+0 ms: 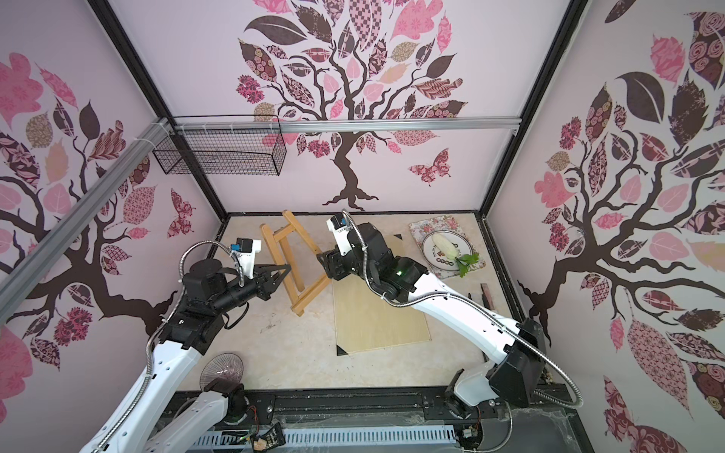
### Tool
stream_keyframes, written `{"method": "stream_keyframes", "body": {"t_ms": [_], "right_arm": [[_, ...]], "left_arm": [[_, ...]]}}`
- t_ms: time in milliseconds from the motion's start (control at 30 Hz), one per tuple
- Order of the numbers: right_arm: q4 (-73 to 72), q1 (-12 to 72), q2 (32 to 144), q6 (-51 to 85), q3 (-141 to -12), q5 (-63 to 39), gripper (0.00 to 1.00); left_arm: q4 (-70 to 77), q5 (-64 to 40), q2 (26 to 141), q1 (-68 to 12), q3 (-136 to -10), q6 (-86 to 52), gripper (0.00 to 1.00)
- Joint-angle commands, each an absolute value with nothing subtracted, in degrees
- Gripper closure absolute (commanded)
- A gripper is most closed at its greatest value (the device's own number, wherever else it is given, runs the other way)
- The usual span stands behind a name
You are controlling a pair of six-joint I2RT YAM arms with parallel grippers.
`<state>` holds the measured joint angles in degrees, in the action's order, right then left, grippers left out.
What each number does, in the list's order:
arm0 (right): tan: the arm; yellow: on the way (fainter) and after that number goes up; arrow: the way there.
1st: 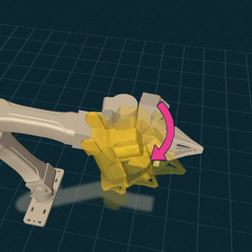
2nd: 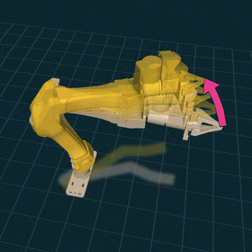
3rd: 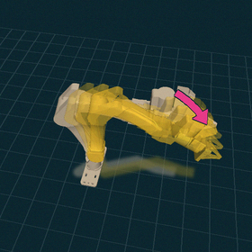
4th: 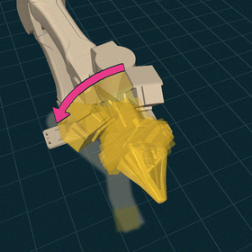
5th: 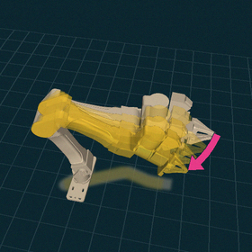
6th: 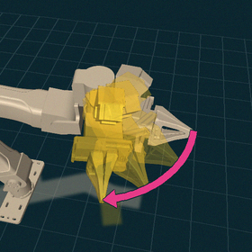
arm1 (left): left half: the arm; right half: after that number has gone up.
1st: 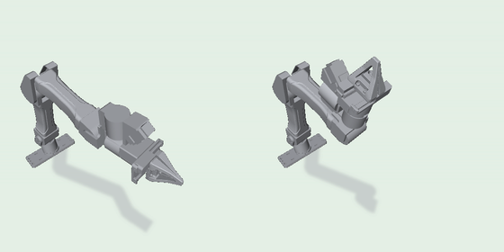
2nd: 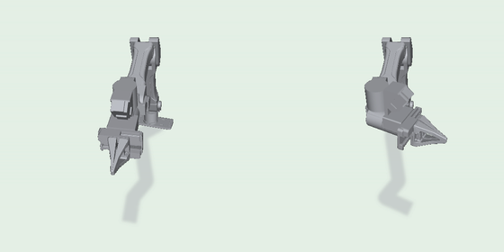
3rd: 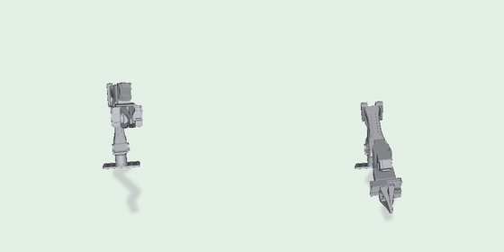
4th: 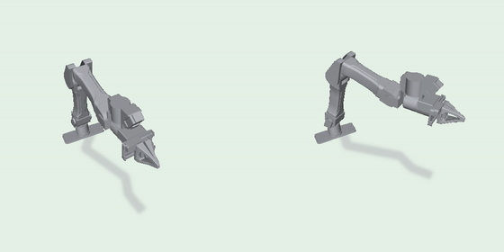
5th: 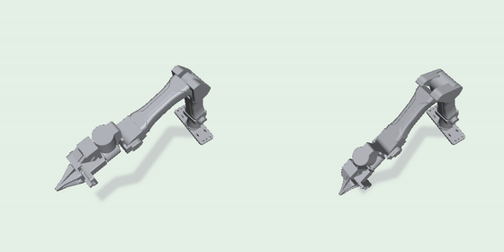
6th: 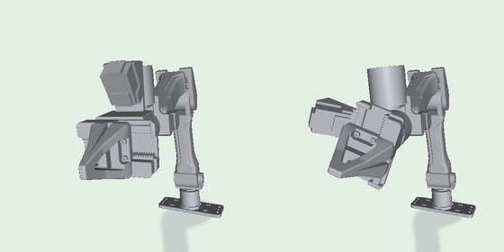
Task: Disassemble the easel
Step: Fold up the easel.
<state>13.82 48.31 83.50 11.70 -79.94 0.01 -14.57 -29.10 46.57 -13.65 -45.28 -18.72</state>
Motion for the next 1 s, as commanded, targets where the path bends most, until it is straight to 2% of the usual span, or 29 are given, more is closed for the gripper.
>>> {"method": "stream_keyframes", "body": {"t_ms": [0, 300, 400, 500, 800, 967], "right_arm": [[13.96, 48.25, 86.53, 9.38, -83.25, 0.73, 0.36], [14.76, 49.31, 91.41, 7.09, -86.36, 0.12, 0.35], [15.67, 49.48, 93.38, 5.37, -88.09, 0.70, 0.39], [17.40, 49.74, 95.20, 3.32, -90.24, 0.57, 0.46], [15.41, 50.10, 94.46, 3.78, -88.47, 1.62, 0.83], [8.88, 50.53, 90.72, 3.35, -83.74, 2.93, 0.97]], "left_arm": [[-6.84, -29.05, 44.52, -14.80, -44.40, -24.79, 1.00], [-6.88, -32.65, 43.62, -15.11, -45.70, -26.95, 1.00], [-7.38, -34.87, 44.03, -15.14, -46.21, -26.51, 1.00], [-8.37, -37.50, 44.60, -15.12, -46.63, -25.46, 1.00], [-9.66, -40.17, 44.74, -15.14, -46.70, -22.60, 1.00], [-10.17, -40.12, 44.49, -15.16, -46.89, -21.24, 0.77]]}}
